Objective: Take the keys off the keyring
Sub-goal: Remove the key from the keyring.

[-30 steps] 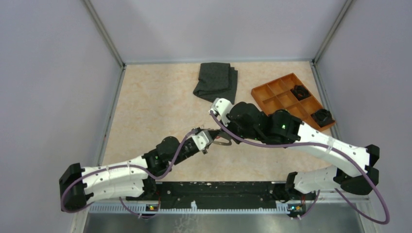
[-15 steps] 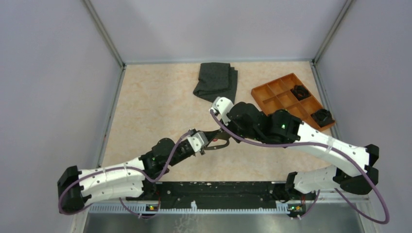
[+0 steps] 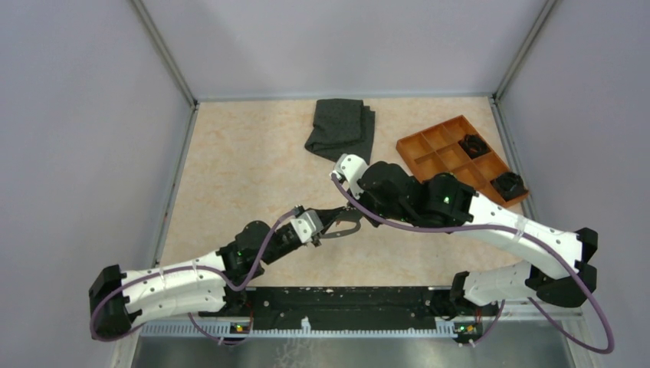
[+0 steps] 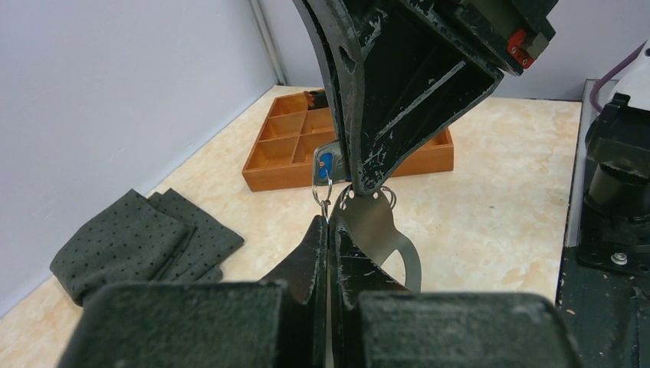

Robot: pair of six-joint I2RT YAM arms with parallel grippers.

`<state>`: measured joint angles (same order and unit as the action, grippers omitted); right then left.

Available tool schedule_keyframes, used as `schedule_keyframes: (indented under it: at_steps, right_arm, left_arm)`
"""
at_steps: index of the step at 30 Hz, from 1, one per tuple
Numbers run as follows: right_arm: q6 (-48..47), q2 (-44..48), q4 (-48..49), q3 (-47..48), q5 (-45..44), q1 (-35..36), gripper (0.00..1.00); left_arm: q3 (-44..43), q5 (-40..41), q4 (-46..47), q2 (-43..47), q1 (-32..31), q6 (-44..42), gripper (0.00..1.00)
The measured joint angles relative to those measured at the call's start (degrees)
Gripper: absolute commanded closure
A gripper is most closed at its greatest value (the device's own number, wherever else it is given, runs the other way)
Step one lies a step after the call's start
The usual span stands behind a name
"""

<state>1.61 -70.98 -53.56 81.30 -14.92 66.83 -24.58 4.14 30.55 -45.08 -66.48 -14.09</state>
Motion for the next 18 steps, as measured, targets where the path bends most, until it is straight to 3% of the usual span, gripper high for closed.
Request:
schedule_keyframes:
  at_steps: [6, 18]
  right_arm:
    - [-0.1, 0.0, 0.2, -0.2, 0.3, -0.2, 1.0]
    - [-2.8, -2.5, -2.5, 5.3, 1.0, -0.7, 1.0]
  left_arm:
    - [0.6, 0.5, 1.1, 0.0, 0.0, 0.8, 1.0]
    - [0.7, 3.0, 2.4, -1.4, 0.0, 1.3, 0.81]
